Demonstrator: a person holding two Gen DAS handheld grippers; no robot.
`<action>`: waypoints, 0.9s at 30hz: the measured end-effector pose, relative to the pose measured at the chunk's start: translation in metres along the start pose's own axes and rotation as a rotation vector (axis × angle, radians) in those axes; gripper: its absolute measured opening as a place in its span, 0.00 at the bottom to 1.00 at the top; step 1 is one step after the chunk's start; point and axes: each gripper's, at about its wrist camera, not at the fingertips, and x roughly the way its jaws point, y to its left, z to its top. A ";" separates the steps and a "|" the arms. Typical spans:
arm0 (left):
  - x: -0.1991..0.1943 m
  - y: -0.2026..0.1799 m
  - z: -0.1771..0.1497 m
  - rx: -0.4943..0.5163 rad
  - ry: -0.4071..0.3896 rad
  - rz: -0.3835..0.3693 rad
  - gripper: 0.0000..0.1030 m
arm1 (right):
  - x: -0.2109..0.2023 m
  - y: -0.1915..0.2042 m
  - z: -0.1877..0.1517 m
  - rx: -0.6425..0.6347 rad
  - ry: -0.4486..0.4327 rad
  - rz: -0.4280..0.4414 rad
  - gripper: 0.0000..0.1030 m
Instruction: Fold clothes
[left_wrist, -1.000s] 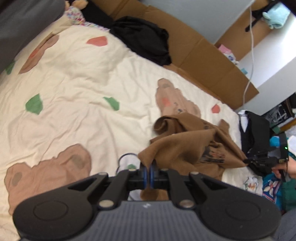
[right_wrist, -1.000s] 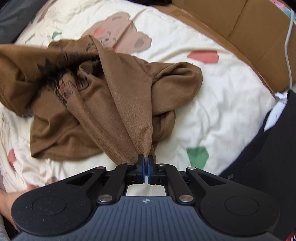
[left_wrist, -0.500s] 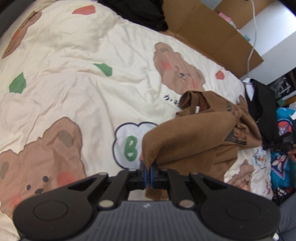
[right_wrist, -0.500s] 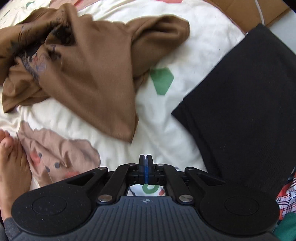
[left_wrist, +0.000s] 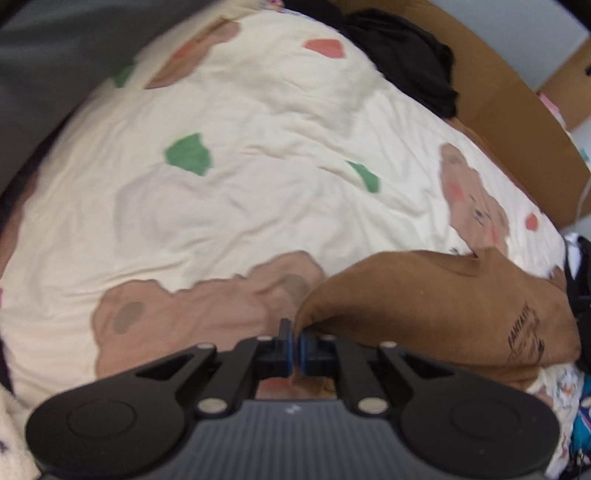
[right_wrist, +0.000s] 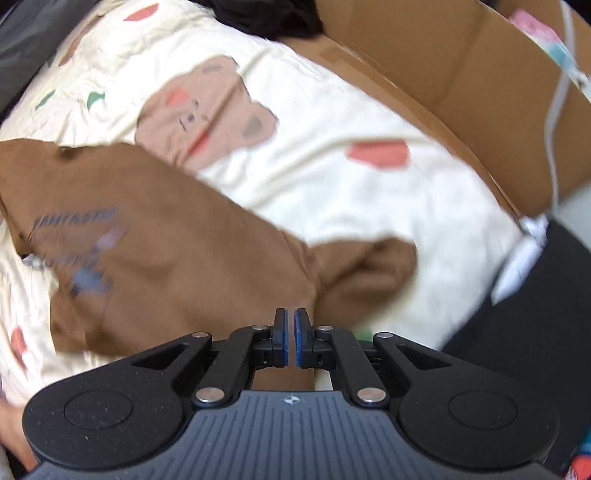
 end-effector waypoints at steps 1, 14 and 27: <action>-0.001 0.004 -0.001 -0.013 -0.002 0.005 0.03 | 0.006 0.003 0.009 -0.005 -0.006 0.004 0.06; 0.019 0.011 -0.004 -0.022 0.027 0.089 0.03 | 0.099 0.033 0.067 -0.017 0.016 0.092 0.40; 0.014 0.001 0.000 0.002 0.009 0.079 0.03 | 0.116 0.029 0.046 -0.034 0.138 0.158 0.09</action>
